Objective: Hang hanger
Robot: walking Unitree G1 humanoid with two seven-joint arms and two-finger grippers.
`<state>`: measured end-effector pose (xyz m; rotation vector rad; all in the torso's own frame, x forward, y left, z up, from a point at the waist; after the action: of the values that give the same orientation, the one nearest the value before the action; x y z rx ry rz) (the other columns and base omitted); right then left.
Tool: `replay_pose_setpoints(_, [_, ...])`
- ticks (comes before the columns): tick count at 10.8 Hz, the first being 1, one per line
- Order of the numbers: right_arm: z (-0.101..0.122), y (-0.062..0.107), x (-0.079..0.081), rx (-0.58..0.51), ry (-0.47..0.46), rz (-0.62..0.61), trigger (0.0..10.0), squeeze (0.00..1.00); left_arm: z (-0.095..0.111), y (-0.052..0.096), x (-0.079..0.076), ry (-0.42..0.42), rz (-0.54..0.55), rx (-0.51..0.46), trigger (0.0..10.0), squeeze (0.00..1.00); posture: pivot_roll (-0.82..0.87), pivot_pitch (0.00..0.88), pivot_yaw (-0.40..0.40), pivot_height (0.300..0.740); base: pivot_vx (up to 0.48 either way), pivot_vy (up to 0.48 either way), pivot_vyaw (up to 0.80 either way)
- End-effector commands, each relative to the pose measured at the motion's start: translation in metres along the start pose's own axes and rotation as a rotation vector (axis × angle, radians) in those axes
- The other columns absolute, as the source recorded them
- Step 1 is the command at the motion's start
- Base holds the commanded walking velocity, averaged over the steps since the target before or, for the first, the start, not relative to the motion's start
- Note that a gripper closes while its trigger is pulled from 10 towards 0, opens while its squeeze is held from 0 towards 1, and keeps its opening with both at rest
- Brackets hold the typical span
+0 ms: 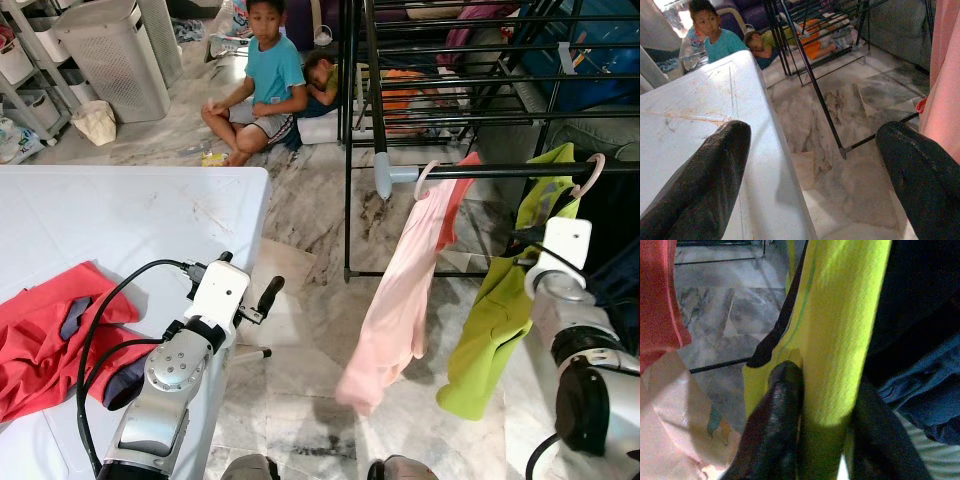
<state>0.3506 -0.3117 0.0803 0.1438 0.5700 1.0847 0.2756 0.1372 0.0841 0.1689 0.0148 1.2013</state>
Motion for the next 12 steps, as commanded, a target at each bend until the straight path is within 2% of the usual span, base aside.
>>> replay_pose_setpoints(1, [0.006, -0.001, 0.002, -0.011, -0.013, 0.011, 0.0, 0.0, -0.001, -0.001, 0.002, -0.015, 0.008, 0.005, 10.0, 0.0, 0.05, 0.057, 0.04, 0.74, 0.0, 0.0, 0.0])
replay_pose_setpoints(5, [0.026, 0.001, 0.012, -0.099, -0.052, 0.027, 0.0, 0.0, -0.005, -0.001, -0.001, -0.019, -0.003, 0.011, 10.0, 0.0, 0.04, 0.025, 0.047, 0.74, 0.0, 0.0, 0.0])
replay_pose_setpoints(8, [0.041, 0.003, 0.019, -0.161, -0.066, 0.053, 0.0, 0.0, -0.004, -0.007, -0.001, -0.021, -0.002, -0.002, 10.0, 0.0, 0.03, 0.0, 0.049, 0.74, 0.0, 0.0, 0.0])
replay_pose_setpoints(9, [0.051, 0.006, 0.023, -0.238, -0.005, 0.068, 4.8, 0.0, -0.006, -0.008, 0.0, -0.014, 0.024, -0.005, 10.0, 0.0, 0.02, 0.0, 0.052, 0.74, 0.0, 0.0, 0.0])
replay_pose_setpoints(10, [0.056, 0.009, 0.025, -0.307, 0.04, 0.093, 10.0, 0.0, -0.007, -0.006, 0.003, 0.0, 0.053, -0.005, 10.0, 0.0, 0.01, 0.0, 0.053, 0.74, 0.0, 0.0, 0.0])
replay_pose_setpoints(11, [0.057, 0.017, 0.021, -0.394, 0.095, 0.089, 10.0, 0.0, -0.009, -0.004, 0.004, 0.001, 0.065, -0.008, 10.0, 0.0, -0.01, 0.0, 0.048, 0.74, 0.0, 0.0, 0.0])
replay_pose_setpoints(12, [0.052, 0.027, 0.021, -0.432, 0.116, 0.076, 10.0, 0.0, -0.009, -0.005, 0.005, 0.009, 0.074, -0.014, 10.0, 0.0, -0.01, 0.0, 0.045, 0.74, 0.0, 0.0, 0.0])
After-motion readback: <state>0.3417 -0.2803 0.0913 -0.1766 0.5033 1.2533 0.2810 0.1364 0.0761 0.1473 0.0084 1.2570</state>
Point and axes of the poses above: a point about 5 cm out from each wrist's last joint towards the gripper, its own y axis pointing back from the gripper into the wrist, its own z axis along the axis of the wrist's last joint, x = y × z, the point moved 2 cm from there along -y, pointing out of the wrist towards the gripper, and after that the axes turned 10 degrees about y, right-handed, at the moved point
